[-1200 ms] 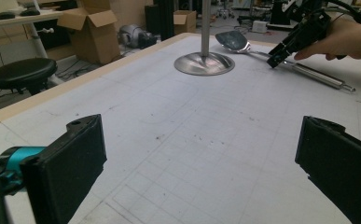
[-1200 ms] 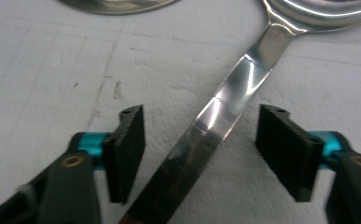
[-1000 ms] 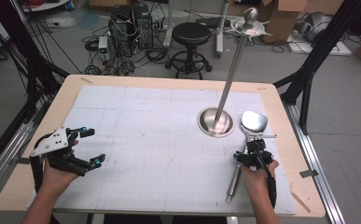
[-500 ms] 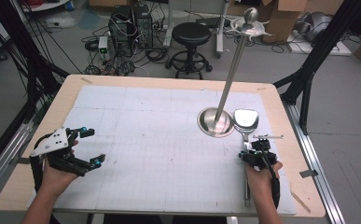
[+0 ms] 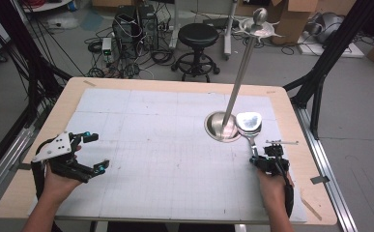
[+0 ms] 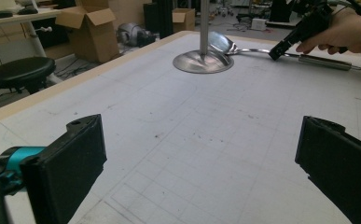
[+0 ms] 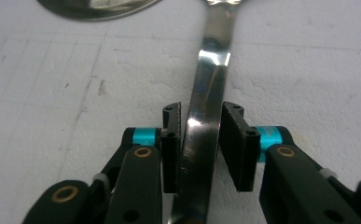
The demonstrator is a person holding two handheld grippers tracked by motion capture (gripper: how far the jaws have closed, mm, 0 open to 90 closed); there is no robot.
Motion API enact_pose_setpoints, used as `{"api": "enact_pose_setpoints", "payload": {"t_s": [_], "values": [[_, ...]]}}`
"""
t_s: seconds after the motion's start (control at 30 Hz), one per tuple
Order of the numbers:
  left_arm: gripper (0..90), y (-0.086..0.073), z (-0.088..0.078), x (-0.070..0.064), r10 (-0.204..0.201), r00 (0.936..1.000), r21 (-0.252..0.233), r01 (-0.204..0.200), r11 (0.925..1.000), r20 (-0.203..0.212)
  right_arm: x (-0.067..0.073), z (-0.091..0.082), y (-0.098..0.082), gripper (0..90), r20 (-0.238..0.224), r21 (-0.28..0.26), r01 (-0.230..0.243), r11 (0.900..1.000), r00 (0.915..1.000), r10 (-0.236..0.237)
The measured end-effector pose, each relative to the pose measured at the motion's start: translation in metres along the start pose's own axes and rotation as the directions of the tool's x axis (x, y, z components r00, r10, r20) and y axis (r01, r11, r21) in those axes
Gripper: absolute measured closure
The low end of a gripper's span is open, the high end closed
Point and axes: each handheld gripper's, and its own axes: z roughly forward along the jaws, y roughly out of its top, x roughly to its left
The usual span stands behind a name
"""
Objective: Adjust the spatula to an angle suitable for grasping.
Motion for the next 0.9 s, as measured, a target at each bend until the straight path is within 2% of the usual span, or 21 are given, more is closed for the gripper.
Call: {"api": "enact_pose_setpoints", "payload": {"t_s": [0.07, 0.13, 0.27, 0.37, 0.47, 0.53, 0.8, 0.9], "values": [[2.2, 0.0, -0.001, 0.0, 0.0, 1.0, 0.001, 0.0, 1.0, -0.003, -0.006, -0.001, -0.001, 75.0, -0.027, -0.012, -0.021, 1.0, 0.9994, 0.021], [2.2, 0.0, -0.001, 0.0, 0.0, 1.0, 0.001, 0.0, 1.0, -0.004, -0.007, -0.001, -0.002, 75.1, -0.025, -0.012, -0.028, 1.0, 0.9993, 0.027], [2.2, -0.001, 0.001, 0.0, 0.0, 1.0, 0.007, 0.0, 1.0, 0.0, -0.01, -0.003, -0.003, 75.3, 0.001, -0.02, -0.005, 1.0, 1.0, 0.005], [2.2, -0.001, 0.001, 0.0, 0.002, 1.0, 0.008, -0.002, 1.0, 0.002, -0.015, -0.006, -0.003, 75.4, -0.01, -0.022, -0.007, 1.0, 0.9999, 0.006], [2.2, -0.001, 0.002, 0.001, 0.0, 1.0, 0.007, 0.0, 1.0, 0.003, -0.018, -0.01, -0.001, 75.7, -0.013, -0.026, 0.011, 1.0, 0.9999, -0.011], [2.2, -0.002, 0.002, 0.001, -0.001, 1.0, 0.01, 0.001, 0.9999, 0.002, -0.02, -0.012, 0.0, 75.7, -0.01, -0.018, 0.038, 0.999, 0.9992, -0.038], [2.2, -0.001, 0.003, 0.0, -0.003, 1.0, 0.011, 0.003, 0.9999, 0.003, -0.023, -0.016, 0.004, 75.8, -0.021, 0.06, 0.063, 0.996, 0.9979, -0.062], [2.2, -0.001, 0.003, 0.0, -0.003, 1.0, 0.011, 0.003, 0.9999, 0.003, -0.024, -0.015, 0.004, 75.8, -0.027, 0.062, 0.068, 0.996, 0.9974, -0.067]]}}
